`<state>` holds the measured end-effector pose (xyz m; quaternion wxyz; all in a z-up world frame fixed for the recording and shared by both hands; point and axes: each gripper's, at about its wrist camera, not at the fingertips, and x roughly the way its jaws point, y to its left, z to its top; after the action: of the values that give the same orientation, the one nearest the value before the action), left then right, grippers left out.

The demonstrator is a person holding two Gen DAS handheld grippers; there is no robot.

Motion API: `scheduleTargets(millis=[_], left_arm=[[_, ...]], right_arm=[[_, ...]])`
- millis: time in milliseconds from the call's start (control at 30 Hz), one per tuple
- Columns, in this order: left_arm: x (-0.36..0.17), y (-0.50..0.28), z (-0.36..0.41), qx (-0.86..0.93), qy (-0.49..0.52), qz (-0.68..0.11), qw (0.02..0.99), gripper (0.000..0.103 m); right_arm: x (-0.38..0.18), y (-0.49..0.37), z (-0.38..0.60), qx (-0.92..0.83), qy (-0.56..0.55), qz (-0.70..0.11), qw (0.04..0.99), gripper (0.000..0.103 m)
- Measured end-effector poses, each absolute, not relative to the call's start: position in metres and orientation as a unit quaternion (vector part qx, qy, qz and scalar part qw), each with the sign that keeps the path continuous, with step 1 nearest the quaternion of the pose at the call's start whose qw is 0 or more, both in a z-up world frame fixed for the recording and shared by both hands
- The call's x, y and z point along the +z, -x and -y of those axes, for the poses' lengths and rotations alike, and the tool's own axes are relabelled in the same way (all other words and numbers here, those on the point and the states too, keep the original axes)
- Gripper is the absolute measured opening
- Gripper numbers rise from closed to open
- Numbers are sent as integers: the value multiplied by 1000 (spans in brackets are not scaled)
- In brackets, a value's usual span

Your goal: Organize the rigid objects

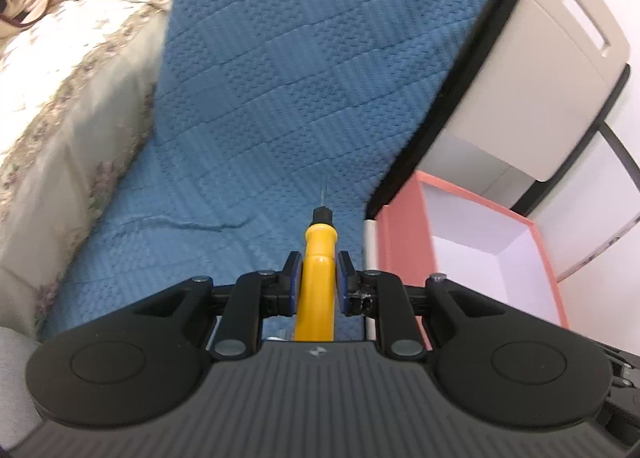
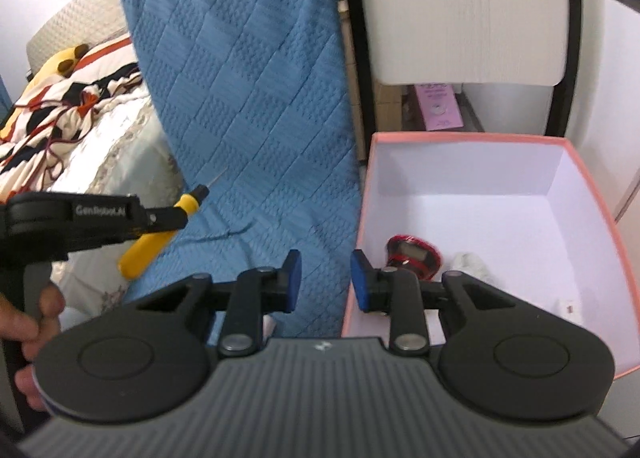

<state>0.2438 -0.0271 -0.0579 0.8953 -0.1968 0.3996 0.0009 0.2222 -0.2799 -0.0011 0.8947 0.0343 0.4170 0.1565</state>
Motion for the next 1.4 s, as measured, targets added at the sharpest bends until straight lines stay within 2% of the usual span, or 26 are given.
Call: scheduleTargets(millis=[333, 700, 800, 933, 1033, 1100, 1400], left_arm=[[-95, -232, -15, 19, 208, -425, 881, 21], [-149, -239, -34, 22, 211, -453, 866, 21], [-158, -245, -34, 20, 206, -461, 863, 21], [-165, -250, -37, 20, 200, -466, 862, 21], [-168, -252, -39, 24, 196, -467, 862, 21], [-170, -253, -41, 25, 200, -467, 861, 21], [-178, -255, -46, 23, 204, -472, 857, 21]], right_arm=[[-24, -220, 219, 190, -4, -442, 876, 30], [-94, -241, 174, 188, -3, -519, 834, 31], [-117, -252, 168, 172, -11, -547, 819, 36], [-140, -263, 161, 152, -14, -569, 808, 37], [-152, -271, 157, 139, -24, -581, 802, 52], [-159, -274, 155, 135, -37, -591, 795, 55], [-166, -274, 147, 124, -6, -592, 796, 53]])
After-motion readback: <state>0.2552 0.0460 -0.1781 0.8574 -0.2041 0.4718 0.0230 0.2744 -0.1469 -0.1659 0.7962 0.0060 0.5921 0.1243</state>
